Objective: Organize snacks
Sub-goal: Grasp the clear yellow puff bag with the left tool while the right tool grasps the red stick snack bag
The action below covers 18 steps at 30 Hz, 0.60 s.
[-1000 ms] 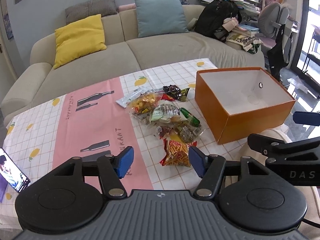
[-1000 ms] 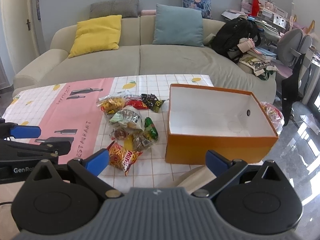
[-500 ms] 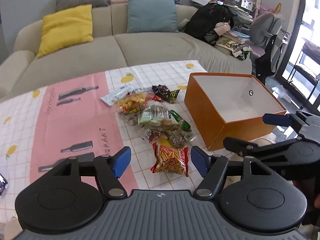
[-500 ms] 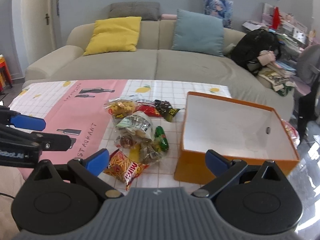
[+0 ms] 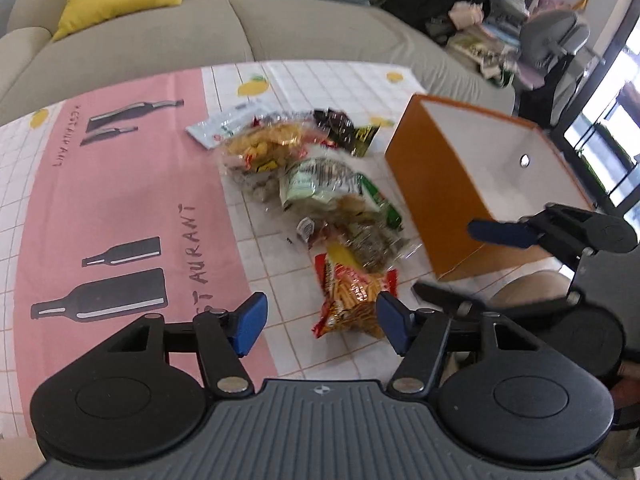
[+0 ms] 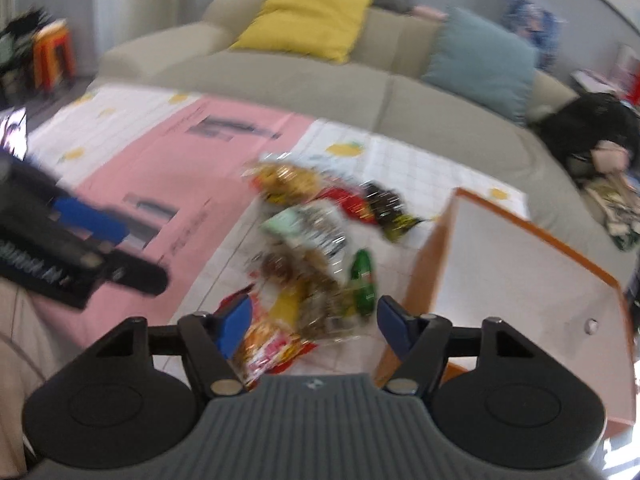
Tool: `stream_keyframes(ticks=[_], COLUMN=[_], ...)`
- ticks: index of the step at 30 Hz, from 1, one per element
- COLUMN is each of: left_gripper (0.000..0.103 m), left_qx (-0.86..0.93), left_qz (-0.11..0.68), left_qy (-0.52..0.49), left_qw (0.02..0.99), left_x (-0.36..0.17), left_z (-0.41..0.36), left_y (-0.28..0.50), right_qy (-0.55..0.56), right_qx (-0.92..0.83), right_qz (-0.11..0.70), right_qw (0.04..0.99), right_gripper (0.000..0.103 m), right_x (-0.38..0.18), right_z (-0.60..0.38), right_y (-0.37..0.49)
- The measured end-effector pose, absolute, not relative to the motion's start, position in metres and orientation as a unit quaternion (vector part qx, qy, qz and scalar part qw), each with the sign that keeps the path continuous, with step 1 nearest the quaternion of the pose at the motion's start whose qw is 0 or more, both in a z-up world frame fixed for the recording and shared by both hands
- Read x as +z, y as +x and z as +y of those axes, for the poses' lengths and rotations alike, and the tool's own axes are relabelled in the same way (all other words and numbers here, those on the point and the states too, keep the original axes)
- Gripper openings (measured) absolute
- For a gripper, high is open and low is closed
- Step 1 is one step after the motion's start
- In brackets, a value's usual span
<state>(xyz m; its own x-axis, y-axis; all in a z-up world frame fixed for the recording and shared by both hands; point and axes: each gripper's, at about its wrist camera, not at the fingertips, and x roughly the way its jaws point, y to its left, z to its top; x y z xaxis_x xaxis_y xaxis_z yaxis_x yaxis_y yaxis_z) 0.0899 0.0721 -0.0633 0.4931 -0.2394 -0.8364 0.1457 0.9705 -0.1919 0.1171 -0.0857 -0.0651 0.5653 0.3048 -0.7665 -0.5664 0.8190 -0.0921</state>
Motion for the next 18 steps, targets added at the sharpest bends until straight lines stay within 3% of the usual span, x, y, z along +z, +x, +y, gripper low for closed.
stream_keyframes(ticks=[15,18], left_gripper=[0.073,0.073], left_qx=[-0.103,-0.106], left_qz=[0.524,0.519], left_qy=[-0.023,-0.003], left_qw=[0.845,0.848], left_x=[-0.093,-0.095], left_z=[0.088,0.088], left_y=[0.125,0.129], right_qy=[-0.217,-0.214], right_qx=[0.328,0.332], right_qz=[0.477,0.487], right_qw=[0.786,0.779], right_gripper=[0.067,0.063], right_x=[-0.136,-0.143], right_z=[-0.034,-0.029], right_y=[0.159,0.166])
